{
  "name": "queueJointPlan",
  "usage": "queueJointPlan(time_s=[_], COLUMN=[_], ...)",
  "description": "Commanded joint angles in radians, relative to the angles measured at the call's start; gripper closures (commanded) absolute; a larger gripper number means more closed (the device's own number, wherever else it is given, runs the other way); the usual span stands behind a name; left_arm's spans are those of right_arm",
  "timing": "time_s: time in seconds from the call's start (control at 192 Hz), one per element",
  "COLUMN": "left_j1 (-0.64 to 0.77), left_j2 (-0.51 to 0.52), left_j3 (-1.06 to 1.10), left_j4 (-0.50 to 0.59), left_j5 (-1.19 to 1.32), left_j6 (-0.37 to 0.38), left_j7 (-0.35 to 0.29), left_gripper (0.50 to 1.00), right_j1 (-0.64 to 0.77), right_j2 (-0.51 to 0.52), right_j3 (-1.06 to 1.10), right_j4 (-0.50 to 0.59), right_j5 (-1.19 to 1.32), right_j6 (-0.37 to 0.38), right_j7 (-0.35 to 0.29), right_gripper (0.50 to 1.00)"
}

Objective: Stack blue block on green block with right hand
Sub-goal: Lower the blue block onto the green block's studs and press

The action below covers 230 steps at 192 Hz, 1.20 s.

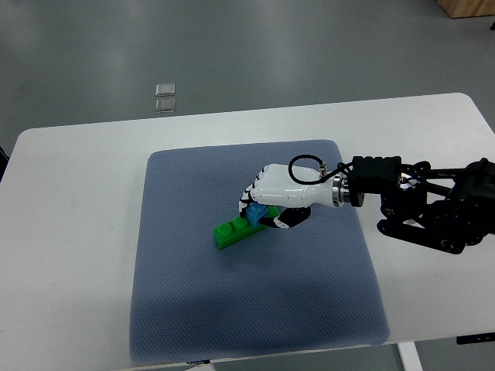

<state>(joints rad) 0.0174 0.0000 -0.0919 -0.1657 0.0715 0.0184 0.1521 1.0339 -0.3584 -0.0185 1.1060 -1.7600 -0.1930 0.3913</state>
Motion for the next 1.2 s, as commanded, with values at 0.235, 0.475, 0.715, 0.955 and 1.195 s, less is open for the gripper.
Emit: queueJointPlan(time_s=[0.235, 0.475, 0.715, 0.955, 1.195], left_j1=[0.001, -0.001, 0.001, -0.001, 0.001], left_j2=[0.0, 0.0, 0.0, 0.0, 0.0], left_j3=[0.0, 0.0, 0.0, 0.0, 0.0], left_j4=[0.0, 0.0, 0.0, 0.0, 0.0], left_j5=[0.001, 0.001, -0.001, 0.001, 0.001], left_j6=[0.0, 0.0, 0.0, 0.0, 0.0], left_j7=[0.0, 0.0, 0.0, 0.0, 0.0], left_gripper=[0.5, 0.5, 0.5, 0.5, 0.5], right_j1=[0.002, 0.0, 0.003, 0.005, 0.003], right_j2=[-0.001, -0.001, -0.001, -0.001, 0.001], right_j3=[0.002, 0.003, 0.005, 0.005, 0.008], right_j4=[0.0, 0.0, 0.002, 0.002, 0.003], right_j5=[0.005, 0.011, 0.016, 0.019, 0.027], right_j6=[0.003, 0.004, 0.004, 0.004, 0.004], right_j7=[0.0, 0.0, 0.0, 0.0, 0.0], right_gripper=[0.904, 0.848, 0.822, 0.783, 0.701])
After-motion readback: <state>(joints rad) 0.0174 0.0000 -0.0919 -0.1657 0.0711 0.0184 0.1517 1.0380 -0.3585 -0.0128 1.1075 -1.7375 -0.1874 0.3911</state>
